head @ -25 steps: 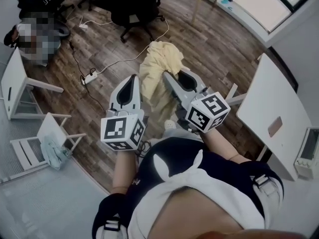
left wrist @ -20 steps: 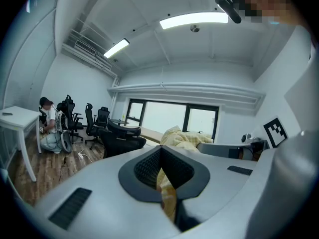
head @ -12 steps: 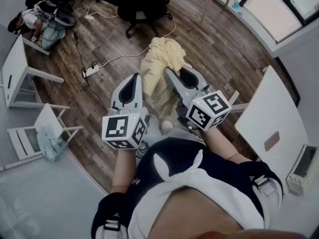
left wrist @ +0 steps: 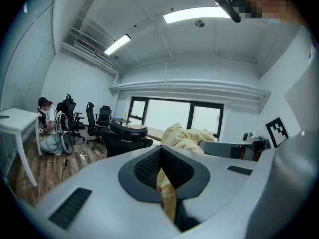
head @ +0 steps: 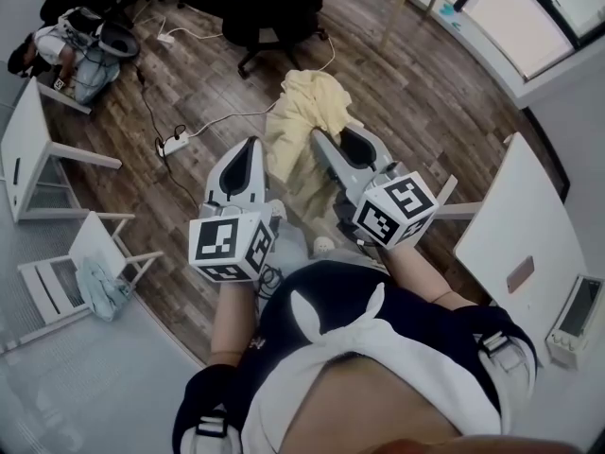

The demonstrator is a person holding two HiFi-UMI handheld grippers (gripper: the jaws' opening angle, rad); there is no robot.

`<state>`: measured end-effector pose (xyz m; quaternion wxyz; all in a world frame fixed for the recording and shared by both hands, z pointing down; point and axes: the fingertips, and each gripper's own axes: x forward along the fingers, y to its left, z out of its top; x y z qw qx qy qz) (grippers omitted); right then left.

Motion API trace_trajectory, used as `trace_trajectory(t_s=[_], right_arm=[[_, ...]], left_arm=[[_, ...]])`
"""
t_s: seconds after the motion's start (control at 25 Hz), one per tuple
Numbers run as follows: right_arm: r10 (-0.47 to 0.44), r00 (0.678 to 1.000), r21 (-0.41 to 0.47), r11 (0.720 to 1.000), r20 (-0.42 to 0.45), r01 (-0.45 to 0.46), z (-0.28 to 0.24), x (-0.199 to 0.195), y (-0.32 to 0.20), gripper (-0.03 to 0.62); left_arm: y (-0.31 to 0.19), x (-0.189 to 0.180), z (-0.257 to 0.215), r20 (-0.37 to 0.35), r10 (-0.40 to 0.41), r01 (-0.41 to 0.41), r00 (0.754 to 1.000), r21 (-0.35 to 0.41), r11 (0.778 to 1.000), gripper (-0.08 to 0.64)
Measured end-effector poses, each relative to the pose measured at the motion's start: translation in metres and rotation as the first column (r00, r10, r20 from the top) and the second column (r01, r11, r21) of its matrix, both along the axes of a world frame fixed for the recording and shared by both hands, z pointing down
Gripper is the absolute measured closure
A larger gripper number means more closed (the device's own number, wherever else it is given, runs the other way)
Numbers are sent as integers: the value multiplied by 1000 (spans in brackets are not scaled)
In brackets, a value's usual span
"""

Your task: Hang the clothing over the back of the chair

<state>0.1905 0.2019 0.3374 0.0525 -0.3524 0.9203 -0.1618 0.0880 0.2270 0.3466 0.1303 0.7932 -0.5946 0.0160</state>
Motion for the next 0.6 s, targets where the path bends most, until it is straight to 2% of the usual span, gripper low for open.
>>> trace_trajectory(t_s=[0.32,0.6], right_arm=[[51,998,4,999,-23,-51,2,-39,-48,488],[44,999,20,999,-4,-44,-3,-84,-88,488]], left_arm=[[-47,-39,5,-8,37,-37,999,-14,999,554],[-91,-82,3,-18,58,-58,998,-8,998,554]])
